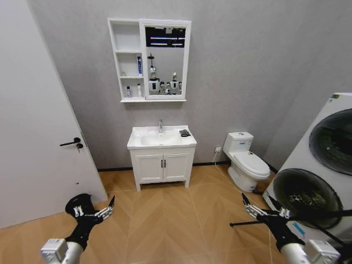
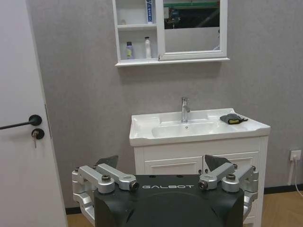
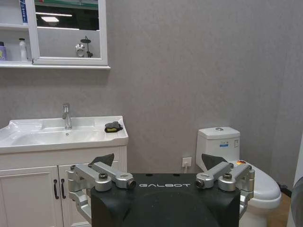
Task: Move facial cleanser and shampoo from washbasin to cabinet, then wipe washbasin with towel.
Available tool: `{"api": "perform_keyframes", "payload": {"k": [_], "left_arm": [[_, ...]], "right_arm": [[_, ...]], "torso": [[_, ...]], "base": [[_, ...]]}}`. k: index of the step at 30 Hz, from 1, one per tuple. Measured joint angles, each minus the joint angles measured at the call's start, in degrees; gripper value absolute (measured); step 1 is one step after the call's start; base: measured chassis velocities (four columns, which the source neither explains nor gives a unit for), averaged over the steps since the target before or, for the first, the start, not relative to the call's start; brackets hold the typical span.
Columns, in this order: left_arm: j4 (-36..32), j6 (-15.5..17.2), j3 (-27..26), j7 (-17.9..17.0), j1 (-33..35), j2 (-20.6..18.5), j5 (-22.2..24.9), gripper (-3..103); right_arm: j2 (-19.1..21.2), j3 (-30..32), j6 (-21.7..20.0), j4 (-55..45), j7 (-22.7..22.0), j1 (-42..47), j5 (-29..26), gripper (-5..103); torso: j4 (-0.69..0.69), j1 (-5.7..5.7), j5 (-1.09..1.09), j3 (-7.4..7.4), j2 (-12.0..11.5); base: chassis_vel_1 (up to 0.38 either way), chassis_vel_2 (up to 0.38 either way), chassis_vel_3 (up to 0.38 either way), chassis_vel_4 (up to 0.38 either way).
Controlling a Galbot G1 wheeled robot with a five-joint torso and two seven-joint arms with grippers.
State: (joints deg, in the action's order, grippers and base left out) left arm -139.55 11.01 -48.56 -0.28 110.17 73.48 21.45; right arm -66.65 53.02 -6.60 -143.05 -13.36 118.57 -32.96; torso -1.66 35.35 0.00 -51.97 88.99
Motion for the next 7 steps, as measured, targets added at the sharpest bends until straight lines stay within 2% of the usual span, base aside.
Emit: {"api": "perform_keyframes", "payload": {"k": [3, 7], "left_arm": [[0.00, 0.00, 0.00, 0.00, 0.00, 0.00, 0.00, 100], [0.00, 0.00, -0.01, 0.00, 0.01, 0.00, 0.00, 100]], "right_arm": [[0.00, 0.00, 0.00, 0.00, 0.00, 0.00, 0.00, 100], [0.00, 0.00, 0.00, 0.00, 0.00, 0.01, 0.00, 100]], "torso": [[0.02, 0.00, 0.01, 0.00, 0.00], [-0.02, -0.06, -0.01, 0.03, 0.03]], "base": [[-0.030, 0.091, 0.118, -0.001], [0.047, 0.040, 0.047, 0.016]]}}
